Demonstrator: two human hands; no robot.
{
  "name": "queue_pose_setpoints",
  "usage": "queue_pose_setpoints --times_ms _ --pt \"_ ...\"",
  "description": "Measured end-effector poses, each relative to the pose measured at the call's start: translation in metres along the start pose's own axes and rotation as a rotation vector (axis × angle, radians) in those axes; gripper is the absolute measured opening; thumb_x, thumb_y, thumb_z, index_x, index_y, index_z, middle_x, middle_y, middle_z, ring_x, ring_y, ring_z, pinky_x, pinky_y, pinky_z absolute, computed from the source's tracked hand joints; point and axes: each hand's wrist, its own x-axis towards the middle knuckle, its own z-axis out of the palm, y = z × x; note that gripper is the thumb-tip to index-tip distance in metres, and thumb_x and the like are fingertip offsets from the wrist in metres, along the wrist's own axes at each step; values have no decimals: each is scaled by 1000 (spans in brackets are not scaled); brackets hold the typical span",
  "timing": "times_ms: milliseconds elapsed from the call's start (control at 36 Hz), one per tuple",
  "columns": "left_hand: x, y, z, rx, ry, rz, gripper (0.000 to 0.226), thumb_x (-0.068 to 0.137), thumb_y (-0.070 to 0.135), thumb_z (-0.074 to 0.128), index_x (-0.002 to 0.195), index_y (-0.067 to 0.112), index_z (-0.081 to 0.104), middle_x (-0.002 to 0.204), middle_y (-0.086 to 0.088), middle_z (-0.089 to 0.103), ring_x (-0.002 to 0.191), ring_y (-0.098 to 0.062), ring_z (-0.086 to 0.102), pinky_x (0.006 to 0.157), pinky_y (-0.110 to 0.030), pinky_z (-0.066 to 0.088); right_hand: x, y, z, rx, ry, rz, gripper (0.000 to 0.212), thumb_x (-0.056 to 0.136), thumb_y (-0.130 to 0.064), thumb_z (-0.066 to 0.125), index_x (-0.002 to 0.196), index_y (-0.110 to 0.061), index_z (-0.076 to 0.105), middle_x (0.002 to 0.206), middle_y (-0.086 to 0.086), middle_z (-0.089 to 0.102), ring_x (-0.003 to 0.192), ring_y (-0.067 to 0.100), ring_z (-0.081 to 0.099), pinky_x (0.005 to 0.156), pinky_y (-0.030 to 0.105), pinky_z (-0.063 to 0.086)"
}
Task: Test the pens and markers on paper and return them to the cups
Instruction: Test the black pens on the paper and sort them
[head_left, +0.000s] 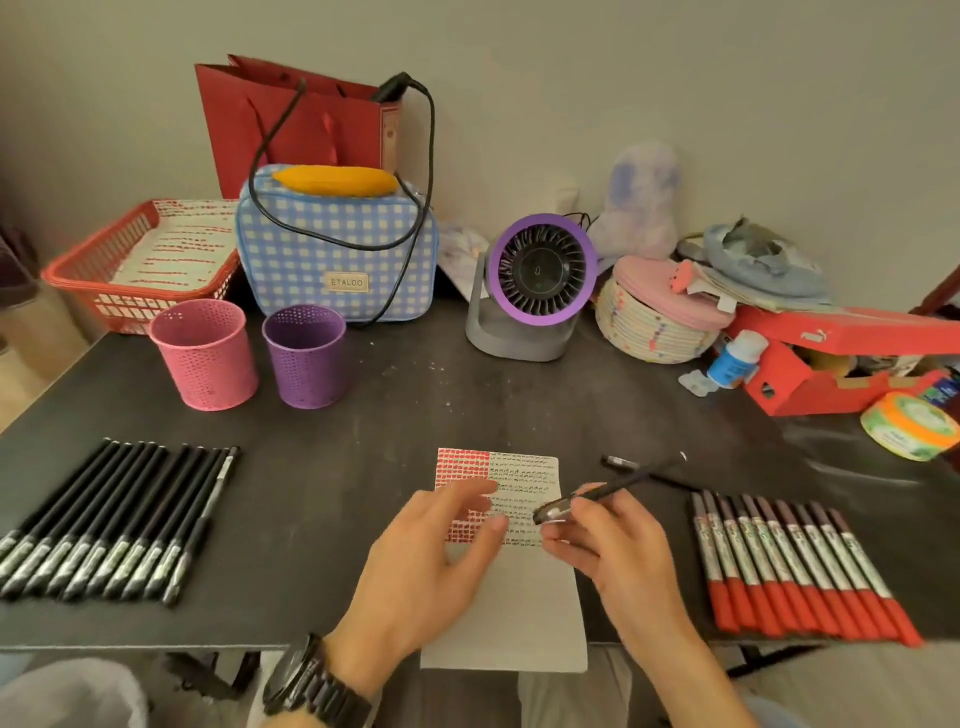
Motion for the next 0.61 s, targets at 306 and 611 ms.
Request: queue_pose_setpoints --times_ms 306,611 --pt "-26 26 8 157 -161 179 34 98 61 36 115 43 58 96 26 64 88 3 53 72 -22 49 -50 24 3 96 123 -12 34 78 -41 71 86 -9 78 64 7 58 50 15 51 45 26 45" --pt "-23 2 -19 297 148 95 39 103 61 28 98 35 57 74 32 42 69 -5 49 55 -15 39 -13 15 -49 191 365 -60 21 99 -34 63 84 -20 65 58 3 61 45 13 54 39 22 41"
